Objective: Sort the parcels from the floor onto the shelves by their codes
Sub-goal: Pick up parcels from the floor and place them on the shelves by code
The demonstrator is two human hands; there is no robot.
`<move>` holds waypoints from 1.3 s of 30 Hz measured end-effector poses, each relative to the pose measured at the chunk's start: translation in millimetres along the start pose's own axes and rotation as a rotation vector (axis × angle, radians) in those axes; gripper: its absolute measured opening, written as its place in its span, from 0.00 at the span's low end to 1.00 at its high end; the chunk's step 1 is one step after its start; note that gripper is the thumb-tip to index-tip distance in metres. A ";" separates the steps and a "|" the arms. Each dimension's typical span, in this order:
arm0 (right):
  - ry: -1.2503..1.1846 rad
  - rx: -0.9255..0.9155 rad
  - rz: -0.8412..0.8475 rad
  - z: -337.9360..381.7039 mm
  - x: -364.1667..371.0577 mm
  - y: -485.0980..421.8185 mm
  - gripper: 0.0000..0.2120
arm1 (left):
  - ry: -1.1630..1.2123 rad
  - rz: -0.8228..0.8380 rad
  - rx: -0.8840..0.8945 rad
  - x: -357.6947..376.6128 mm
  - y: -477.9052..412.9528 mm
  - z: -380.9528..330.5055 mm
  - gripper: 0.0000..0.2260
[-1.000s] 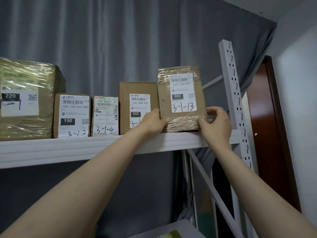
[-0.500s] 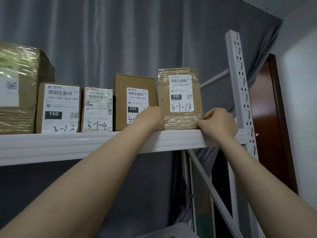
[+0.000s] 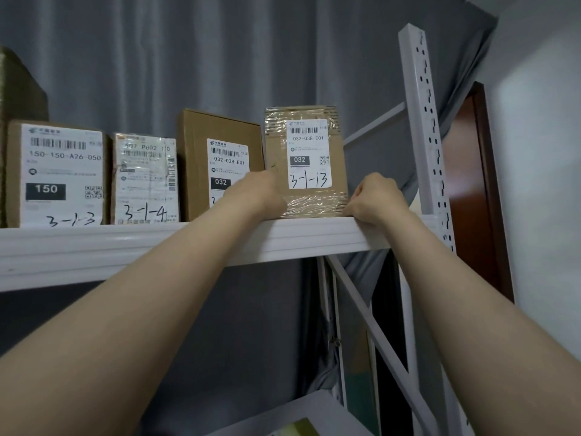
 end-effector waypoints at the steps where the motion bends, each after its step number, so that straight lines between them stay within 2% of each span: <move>1: 0.013 -0.003 0.002 1.3 0.4 -0.6 0.16 | 0.012 0.015 -0.010 0.9 0.3 1.0 0.02; 7: 0.052 0.009 -0.008 1.4 1.0 -0.7 0.15 | 0.026 0.109 0.016 11.3 -3.9 -1.8 0.14; 14: 0.068 -0.001 0.018 3.1 1.1 3.7 0.17 | 0.065 0.115 0.052 14.2 -6.6 -3.8 0.09; 18: 0.083 -0.010 0.052 3.8 4.2 4.7 0.16 | 0.094 0.122 0.054 15.0 -5.3 -3.6 0.12; 21: 0.088 -0.005 0.076 3.3 6.1 5.5 0.17 | 0.096 0.144 0.066 17.5 -4.8 -5.1 0.10; 24: 0.096 0.000 0.107 2.3 8.2 5.9 0.17 | 0.123 0.176 0.056 21.7 -5.4 -4.2 0.16; 26: 0.107 -0.006 0.130 2.6 10.1 6.4 0.14 | 0.139 0.186 0.051 23.1 -5.0 -2.8 0.16; 29: 0.116 -0.014 0.173 3.3 13.0 8.3 0.07 | 0.130 0.193 0.053 24.0 -5.8 -1.3 0.11; 32: 0.118 -0.019 0.197 4.0 15.6 8.5 0.07 | 0.115 0.175 0.048 22.3 -5.4 0.5 0.03; 39: 0.117 -0.036 0.188 4.6 14.8 9.6 0.08 | 0.139 0.121 0.006 17.6 -4.8 9.7 0.11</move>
Point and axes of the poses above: each hand's wrist, its own y-axis away from the middle knuckle, its own x-axis out of the palm, z = x × y, the point moved 10 cm from there along -y, towards the middle knuckle, and after that the axes turned 7 degrees about x, right-handed, at the moved point
